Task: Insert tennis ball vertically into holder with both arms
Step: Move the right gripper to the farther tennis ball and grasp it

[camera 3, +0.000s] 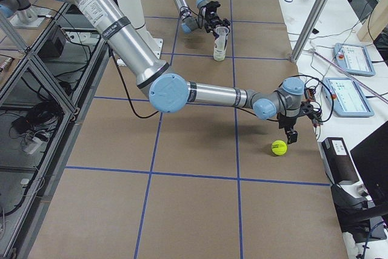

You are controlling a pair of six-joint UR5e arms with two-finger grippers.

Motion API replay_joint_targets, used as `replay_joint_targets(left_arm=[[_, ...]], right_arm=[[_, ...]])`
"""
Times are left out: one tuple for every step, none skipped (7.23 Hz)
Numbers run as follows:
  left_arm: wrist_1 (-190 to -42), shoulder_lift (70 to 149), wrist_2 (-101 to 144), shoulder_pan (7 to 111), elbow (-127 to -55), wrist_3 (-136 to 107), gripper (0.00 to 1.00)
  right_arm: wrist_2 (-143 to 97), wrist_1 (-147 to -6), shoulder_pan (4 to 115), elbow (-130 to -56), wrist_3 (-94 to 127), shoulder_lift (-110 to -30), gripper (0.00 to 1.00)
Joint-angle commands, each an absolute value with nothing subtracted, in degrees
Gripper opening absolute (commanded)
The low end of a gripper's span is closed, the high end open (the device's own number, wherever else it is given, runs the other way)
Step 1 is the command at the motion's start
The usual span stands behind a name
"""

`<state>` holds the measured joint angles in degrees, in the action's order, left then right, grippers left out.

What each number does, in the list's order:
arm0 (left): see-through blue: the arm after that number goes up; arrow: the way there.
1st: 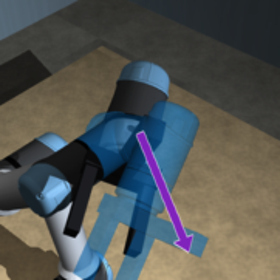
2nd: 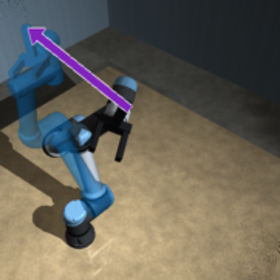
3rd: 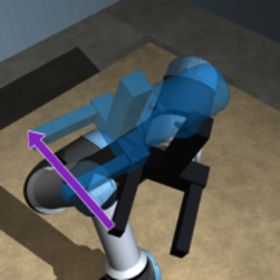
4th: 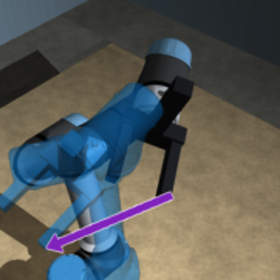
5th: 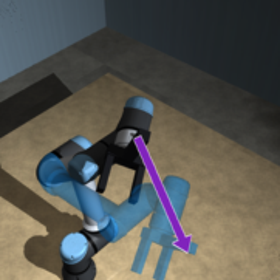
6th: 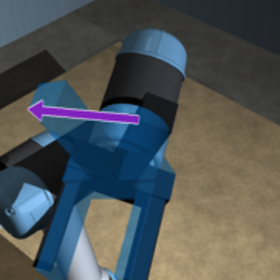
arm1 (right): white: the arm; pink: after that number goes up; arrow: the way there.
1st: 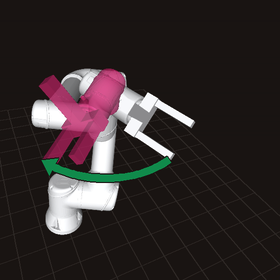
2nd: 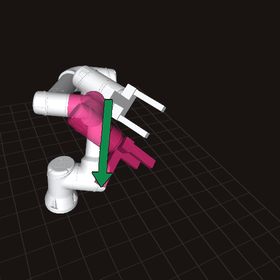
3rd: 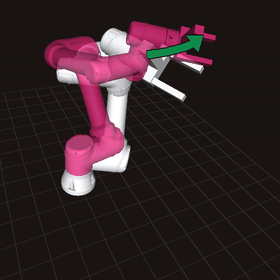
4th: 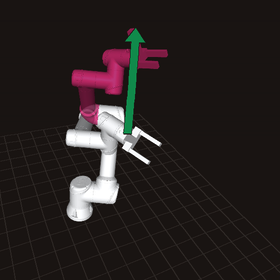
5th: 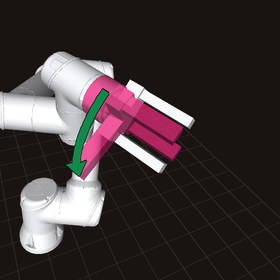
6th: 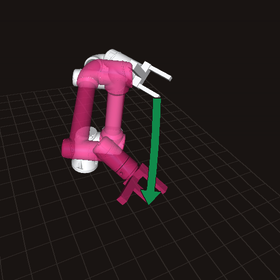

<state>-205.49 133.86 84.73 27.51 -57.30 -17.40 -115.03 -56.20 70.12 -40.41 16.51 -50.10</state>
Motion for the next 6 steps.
replay_joint_targets(left_arm=[[-205.49,133.86,84.73,27.51,-57.30,-17.40,0.99],[-205.49,133.86,84.73,27.51,-57.30,-17.40,0.99],[-205.49,133.86,84.73,27.42,-57.30,-17.40,0.99],[-205.49,133.86,84.73,27.42,-57.30,-17.40,0.99],[-205.49,133.86,84.73,27.51,-57.30,-17.40,0.99],[-205.49,133.86,84.73,27.51,-57.30,-17.40,0.99]], right_arm=[[-112.24,-56.07,68.12,-39.46,16.00,-50.18,0.99],[-109.80,-56.07,67.07,-39.20,16.00,-50.45,0.99],[-107.95,-56.07,66.63,-38.94,16.00,-50.71,0.99],[-106.80,-56.07,66.36,-38.85,15.91,-51.41,0.99],[-106.53,-56.16,66.36,-38.93,16.00,-51.42,0.60],[-106.61,-56.16,66.71,-39.02,16.26,-51.24,0.01]])
